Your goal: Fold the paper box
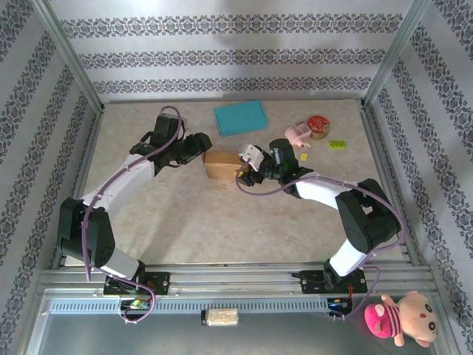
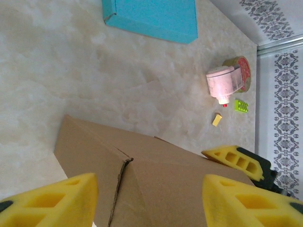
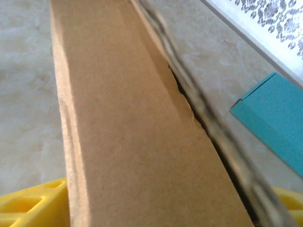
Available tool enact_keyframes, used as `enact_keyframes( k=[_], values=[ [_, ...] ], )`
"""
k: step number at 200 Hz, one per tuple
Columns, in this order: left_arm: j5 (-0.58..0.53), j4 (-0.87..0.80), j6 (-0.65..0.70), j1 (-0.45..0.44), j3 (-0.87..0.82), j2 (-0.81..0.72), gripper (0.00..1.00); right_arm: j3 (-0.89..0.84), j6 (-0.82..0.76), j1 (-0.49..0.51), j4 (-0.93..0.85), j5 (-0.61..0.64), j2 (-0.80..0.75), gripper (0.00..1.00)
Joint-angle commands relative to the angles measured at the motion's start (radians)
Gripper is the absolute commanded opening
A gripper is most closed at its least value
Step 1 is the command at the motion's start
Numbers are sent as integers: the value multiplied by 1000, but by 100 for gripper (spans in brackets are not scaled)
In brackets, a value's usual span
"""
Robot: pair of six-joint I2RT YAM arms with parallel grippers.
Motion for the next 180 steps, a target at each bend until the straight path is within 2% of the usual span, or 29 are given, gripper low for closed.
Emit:
enact_keyframes(
  k=[1,62,135,180],
  values=[
    [39,40,-12,0,2,8,56,14,41,-10,6,-17,7,80],
    [47,51,-8,2,0,38,50,74,187,-61,-31,-100,14,90],
    [48,67,-11,1,-29,75,44,101,307,-98,-48,-171,-2,94],
    [46,72,0,0,-34,82,43,111,523,-119,-59,-217,-73,98]
  ],
)
